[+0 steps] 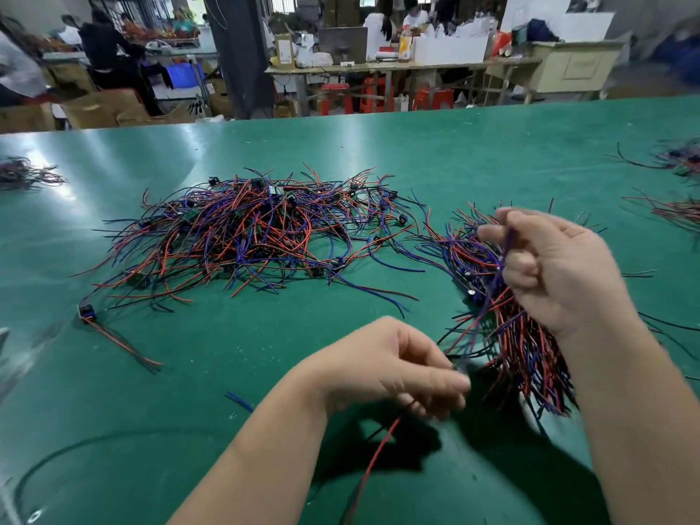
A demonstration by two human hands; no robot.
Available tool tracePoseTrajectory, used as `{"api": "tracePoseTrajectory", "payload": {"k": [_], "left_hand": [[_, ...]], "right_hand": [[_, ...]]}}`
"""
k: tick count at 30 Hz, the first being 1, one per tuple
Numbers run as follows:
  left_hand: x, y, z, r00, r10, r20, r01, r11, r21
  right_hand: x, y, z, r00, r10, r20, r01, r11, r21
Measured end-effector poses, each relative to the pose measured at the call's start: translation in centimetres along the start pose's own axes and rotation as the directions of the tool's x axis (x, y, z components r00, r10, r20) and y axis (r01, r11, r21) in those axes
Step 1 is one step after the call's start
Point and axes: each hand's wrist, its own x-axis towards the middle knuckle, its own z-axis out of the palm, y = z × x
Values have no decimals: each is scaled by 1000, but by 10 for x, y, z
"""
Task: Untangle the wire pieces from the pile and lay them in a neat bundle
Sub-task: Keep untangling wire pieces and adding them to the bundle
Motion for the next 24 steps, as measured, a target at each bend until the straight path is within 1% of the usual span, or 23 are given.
{"api": "tracePoseTrajectory", "payload": {"k": [1,2,3,4,6,8,10,11,14,17,20,22,24], "left_hand": [[0,-2,2,998,-43,54,43,999,6],[0,-3,4,995,-60,75,62,998,-14],[1,-3,5,998,-46,52,50,997,-60],[2,-3,5,1000,-10,-10,8,992,-124],[5,2,2,985,80,-156,-119,958,-261],[7,9,-5,961,129,-246,-229,870,-437],[5,15,-12,947,119,-298,-283,748,-600],[4,17,-15,944,111,-310,-296,701,-649],[1,19,-17,928,94,-361,-337,631,-699],[1,20,-13,909,78,-409,-368,611,-701],[0,22,-12,904,83,-419,-381,603,-701],[0,22,-12,897,82,-435,-394,596,-700],[1,23,-10,883,78,-462,-409,612,-678]], "right_hand": [[3,-4,-4,999,-15,-42,17,999,51],[5,-7,-9,997,-30,-72,37,995,94],[6,-9,-12,995,-40,-87,52,990,133],[7,-9,-13,995,-38,-95,53,985,163],[7,-8,-12,995,-10,-100,28,982,189],[5,-3,-8,998,13,-63,-4,989,151],[1,3,-1,998,53,18,-54,998,35],[-1,7,2,994,88,71,-86,996,-36],[-10,17,10,952,195,237,-138,962,-237],[-18,26,15,889,237,393,-89,930,-358],[-23,30,18,820,183,542,17,939,-343],[-24,31,20,806,97,584,82,959,-272],[-26,33,23,810,14,586,124,973,-194]]}}
